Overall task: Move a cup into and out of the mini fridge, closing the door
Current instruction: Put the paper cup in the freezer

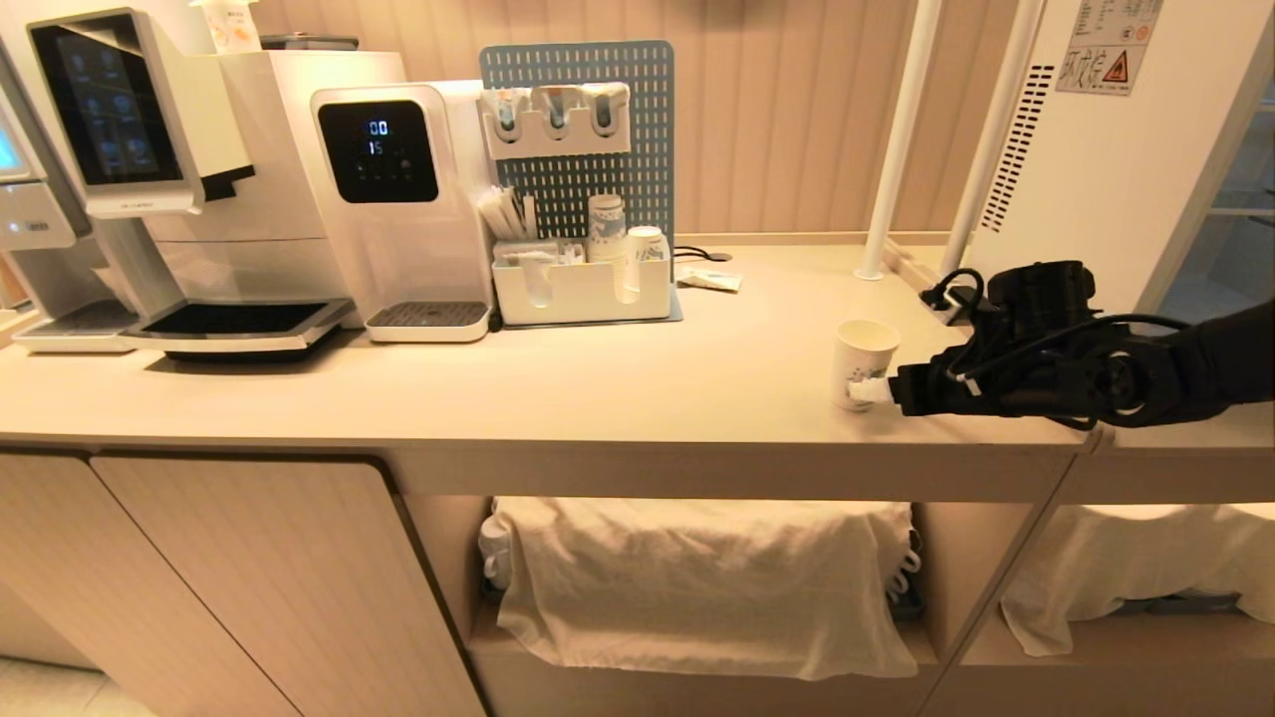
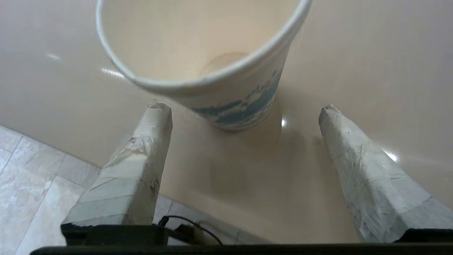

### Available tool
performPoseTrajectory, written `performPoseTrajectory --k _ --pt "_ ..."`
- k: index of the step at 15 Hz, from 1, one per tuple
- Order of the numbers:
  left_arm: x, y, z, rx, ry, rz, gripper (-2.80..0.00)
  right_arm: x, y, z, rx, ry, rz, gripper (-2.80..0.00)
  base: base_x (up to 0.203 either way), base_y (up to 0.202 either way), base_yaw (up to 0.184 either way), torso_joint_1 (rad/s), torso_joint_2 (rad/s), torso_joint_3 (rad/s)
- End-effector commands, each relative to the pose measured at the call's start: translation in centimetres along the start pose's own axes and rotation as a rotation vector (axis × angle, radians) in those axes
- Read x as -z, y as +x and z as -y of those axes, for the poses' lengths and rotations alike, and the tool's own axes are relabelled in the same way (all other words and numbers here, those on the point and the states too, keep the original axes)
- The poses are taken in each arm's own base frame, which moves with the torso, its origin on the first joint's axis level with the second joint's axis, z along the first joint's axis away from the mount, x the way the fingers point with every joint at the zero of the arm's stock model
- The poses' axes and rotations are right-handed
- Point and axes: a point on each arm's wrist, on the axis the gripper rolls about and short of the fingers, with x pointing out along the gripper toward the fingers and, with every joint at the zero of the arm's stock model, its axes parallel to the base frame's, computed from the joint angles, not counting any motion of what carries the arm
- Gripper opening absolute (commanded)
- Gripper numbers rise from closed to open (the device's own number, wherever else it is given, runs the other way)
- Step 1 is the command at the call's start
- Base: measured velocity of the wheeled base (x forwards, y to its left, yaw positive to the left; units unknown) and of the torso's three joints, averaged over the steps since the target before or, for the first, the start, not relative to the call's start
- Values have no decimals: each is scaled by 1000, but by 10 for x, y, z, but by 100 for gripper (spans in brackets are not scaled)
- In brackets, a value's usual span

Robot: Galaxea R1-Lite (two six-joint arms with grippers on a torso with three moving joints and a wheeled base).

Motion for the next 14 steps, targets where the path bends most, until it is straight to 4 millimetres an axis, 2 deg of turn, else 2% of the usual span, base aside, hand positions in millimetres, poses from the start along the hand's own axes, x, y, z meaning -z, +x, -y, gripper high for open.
performPoseTrajectory --k 1,14 --pt "0 0 0 1 0 -1 -280 6 12 3 -2 -12 19 0 0 0 0 0 0 0" --pt "0 0 0 1 0 -1 -280 10 43 -1 -24 -50 117 0 0 0 0 0 0 0"
